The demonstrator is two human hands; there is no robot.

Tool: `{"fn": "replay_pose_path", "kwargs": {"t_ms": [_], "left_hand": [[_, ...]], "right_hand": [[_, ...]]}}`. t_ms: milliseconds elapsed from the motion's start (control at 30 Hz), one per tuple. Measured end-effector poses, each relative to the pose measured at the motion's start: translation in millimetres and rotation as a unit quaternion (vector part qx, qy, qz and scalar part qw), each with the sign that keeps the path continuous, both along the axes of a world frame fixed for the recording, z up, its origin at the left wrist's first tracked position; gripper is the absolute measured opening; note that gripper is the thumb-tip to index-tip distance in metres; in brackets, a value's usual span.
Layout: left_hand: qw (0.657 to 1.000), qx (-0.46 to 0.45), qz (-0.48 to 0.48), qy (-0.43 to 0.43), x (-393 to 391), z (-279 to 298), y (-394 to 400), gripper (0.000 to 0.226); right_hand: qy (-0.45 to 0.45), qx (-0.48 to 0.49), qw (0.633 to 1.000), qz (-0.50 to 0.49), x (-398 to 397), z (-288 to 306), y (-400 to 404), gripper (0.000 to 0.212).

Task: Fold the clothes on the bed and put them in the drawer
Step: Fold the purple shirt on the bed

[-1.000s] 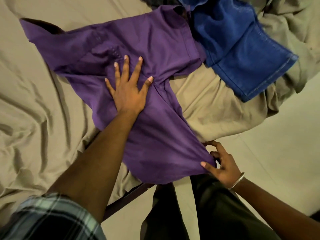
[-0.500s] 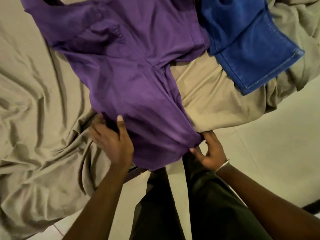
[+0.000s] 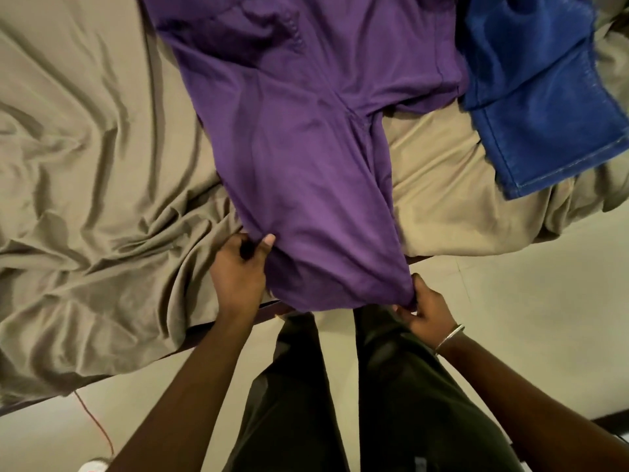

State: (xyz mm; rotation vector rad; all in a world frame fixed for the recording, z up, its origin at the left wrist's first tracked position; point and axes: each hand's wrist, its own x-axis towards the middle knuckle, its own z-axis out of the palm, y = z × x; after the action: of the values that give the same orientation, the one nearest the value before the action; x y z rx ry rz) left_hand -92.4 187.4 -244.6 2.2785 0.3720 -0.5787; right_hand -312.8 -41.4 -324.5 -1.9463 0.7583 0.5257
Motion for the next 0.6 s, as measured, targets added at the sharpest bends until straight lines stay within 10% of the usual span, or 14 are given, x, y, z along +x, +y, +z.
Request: {"fn": "replay_pose_path", "kwargs": {"t_ms": [333,600], "left_hand": [[0.967,-0.215,0.123,0.057,-30,22,13,0.016],[0.937,-0.313,0.101,0.121,-36,29,35,0.045]], "right_hand": [[0.119,0.076,0.99,0.015,-9,-1,2,0.015],[0.137,0.187,0.972,-0.048,-1,3,3,0.047]]}}
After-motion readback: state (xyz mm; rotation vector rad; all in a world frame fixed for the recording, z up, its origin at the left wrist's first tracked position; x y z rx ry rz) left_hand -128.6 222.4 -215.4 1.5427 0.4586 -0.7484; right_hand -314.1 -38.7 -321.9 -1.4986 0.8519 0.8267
